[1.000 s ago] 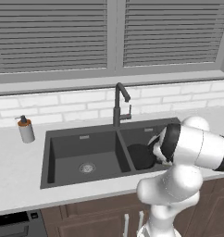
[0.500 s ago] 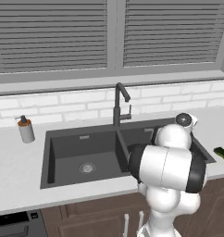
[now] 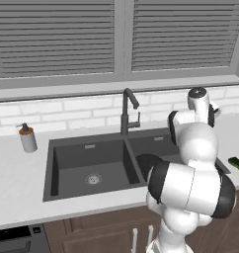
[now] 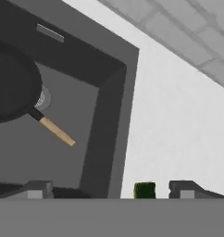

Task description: Pick the pan and sponge and place them into the sink. Then turn on the water.

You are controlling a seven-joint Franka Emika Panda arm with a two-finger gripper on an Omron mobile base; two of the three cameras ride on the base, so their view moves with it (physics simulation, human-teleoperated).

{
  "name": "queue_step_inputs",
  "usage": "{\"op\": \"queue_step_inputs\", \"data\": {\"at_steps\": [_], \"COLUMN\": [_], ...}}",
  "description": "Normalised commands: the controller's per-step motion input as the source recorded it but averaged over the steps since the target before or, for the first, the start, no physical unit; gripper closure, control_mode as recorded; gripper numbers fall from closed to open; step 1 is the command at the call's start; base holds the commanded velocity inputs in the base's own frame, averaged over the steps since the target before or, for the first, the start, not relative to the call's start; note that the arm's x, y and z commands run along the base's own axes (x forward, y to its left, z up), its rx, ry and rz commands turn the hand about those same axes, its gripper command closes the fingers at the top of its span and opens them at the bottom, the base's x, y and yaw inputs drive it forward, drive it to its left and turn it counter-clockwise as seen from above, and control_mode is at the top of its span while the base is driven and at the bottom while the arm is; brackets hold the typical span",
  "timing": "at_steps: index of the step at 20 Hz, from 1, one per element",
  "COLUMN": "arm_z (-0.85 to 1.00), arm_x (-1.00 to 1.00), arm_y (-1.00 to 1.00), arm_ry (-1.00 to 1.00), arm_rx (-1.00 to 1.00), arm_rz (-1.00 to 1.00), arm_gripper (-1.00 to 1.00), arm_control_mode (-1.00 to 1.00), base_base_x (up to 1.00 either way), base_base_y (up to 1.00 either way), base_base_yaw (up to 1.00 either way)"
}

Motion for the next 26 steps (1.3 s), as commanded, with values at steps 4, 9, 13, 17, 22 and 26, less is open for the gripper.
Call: {"op": "queue_step_inputs", "data": {"at_steps": [4,9,13,17,22,26], "arm_z": [0.26,0.09,-0.28,-0.51,-0.42,-0.07], "arm_x": [-0.16,0.0,-0.1,-0.25,-0.15,-0.08], "arm_y": [-0.53,-0.46,-0.62,-0.46,-0.25,-0.17], "arm_ry": [0.0,0.0,-0.02,-0.09,-0.04,0.0], "arm_rx": [0.18,0.06,0.12,0.16,0.08,0.0], "arm_rz": [-0.33,-0.09,0.0,0.0,0.0,0.0], "arm_gripper": [-1.0,-1.0,-1.0,-1.0,-1.0,-1.0], "arm_control_mode": [-1.0,-1.0,-1.0,-1.0,-1.0,-1.0], "base_base_x": [0.0,0.0,0.0,0.0,0.0,0.0], "base_base_y": [0.0,0.0,0.0,0.0,0.0,0.0], "base_base_yaw": [0.0,0.0,0.0,0.0,0.0,0.0]}}
